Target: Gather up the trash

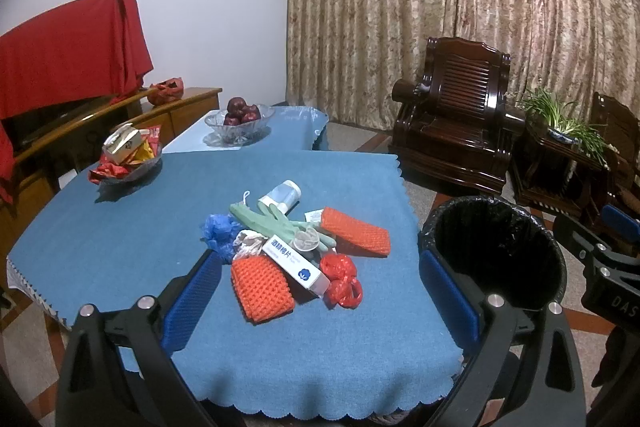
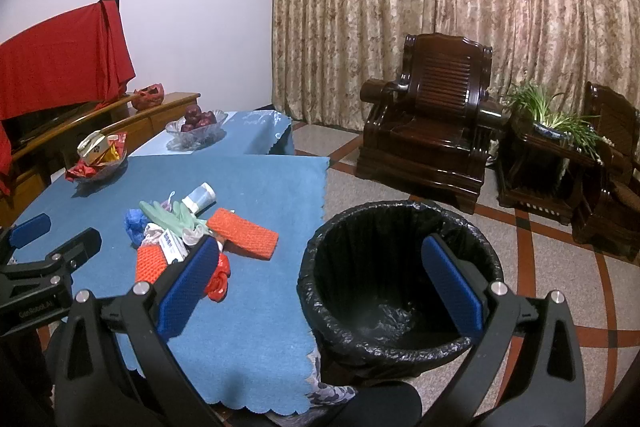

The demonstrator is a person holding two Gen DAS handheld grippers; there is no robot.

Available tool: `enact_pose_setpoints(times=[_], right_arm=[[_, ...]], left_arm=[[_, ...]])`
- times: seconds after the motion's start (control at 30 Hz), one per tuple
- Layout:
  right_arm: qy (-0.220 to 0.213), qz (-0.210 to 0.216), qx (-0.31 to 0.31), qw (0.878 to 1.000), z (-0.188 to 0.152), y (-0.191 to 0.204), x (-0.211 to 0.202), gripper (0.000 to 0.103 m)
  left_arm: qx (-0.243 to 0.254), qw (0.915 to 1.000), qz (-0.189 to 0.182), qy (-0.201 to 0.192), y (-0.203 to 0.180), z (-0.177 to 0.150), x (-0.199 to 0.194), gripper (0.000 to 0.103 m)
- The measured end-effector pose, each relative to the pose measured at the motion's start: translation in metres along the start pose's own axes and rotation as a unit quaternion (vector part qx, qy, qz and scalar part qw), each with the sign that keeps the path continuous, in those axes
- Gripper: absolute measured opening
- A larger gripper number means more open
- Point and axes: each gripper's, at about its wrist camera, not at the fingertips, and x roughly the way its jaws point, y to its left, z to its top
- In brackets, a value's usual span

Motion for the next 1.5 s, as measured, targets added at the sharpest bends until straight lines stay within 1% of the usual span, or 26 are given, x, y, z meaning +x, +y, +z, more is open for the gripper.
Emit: enact_pose_setpoints(times=[0.27,0.33,0.37,0.5,0.63,0.77,0.93,1.03,1.1,1.2,1.27,1.33,1.4,1.47,1.5], right_arm=[[0.002,0.002,-0.001,1.000,-0.011,0.004,0.012,0.098],[0.002,0.005,-0.001,1.000,-0.005,0.005,0.007,0.098],[0.003,0.006,-0.001,1.000,-0.005,0.005,0.009,0.098],[0.002,0.013,-0.004,1.000,-0.006,0.012,0.013,0.098],[0.002,0.027,-0.012,1.000,-0.007,0.020,0.024,0.098],[0.005,0.043,-0.017,0.999,-0.008,0.033,0.040,0.098],[0.012,0.065,-0.028,0.997,-0.012,0.052,0.071,0.098],[0.025,0.077,-0.034,0.996,-0.016,0.065,0.095,0.098],[0.037,0.088,-0.038,0.995,-0.019,0.074,0.114,0.098],[0.050,0.103,-0.044,0.992,-0.025,0.089,0.138,0.098],[0.060,0.112,-0.051,0.991,-0.029,0.100,0.155,0.098],[0.066,0.118,-0.058,0.989,-0.034,0.108,0.169,0.096],[0.084,0.125,-0.064,0.986,-0.041,0.114,0.189,0.093],[0.101,0.128,-0.068,0.984,-0.048,0.119,0.206,0.089],[0.112,0.131,-0.071,0.983,-0.052,0.121,0.214,0.084]], left_arm=[[-0.001,1.0000,0.000,0.001,0.003,0.001,0.000,0.097],[-0.003,1.0000,0.000,0.002,0.008,0.001,0.001,0.097],[-0.005,1.0000,0.000,0.003,0.015,0.000,0.004,0.097],[-0.010,0.9999,0.003,0.004,0.020,0.000,0.008,0.097],[-0.032,0.9992,0.023,0.003,0.037,-0.001,0.016,0.097],[-0.036,0.9985,0.041,0.003,0.055,-0.004,0.027,0.097],[-0.041,0.9975,0.056,0.014,0.078,-0.011,0.050,0.097],[-0.043,0.9967,0.066,0.020,0.093,-0.017,0.068,0.097],[-0.047,0.9964,0.066,0.025,0.105,-0.021,0.080,0.096],[-0.046,0.9958,0.074,0.030,0.115,-0.027,0.094,0.096],[-0.048,0.9956,0.073,0.036,0.121,-0.031,0.103,0.096],[-0.053,0.9949,0.071,0.047,0.128,-0.038,0.114,0.093],[-0.058,0.9941,0.071,0.057,0.131,-0.043,0.123,0.091],[-0.061,0.9931,0.071,0.070,0.135,-0.048,0.134,0.088],[-0.061,0.9928,0.071,0.075,0.136,-0.050,0.138,0.086]])
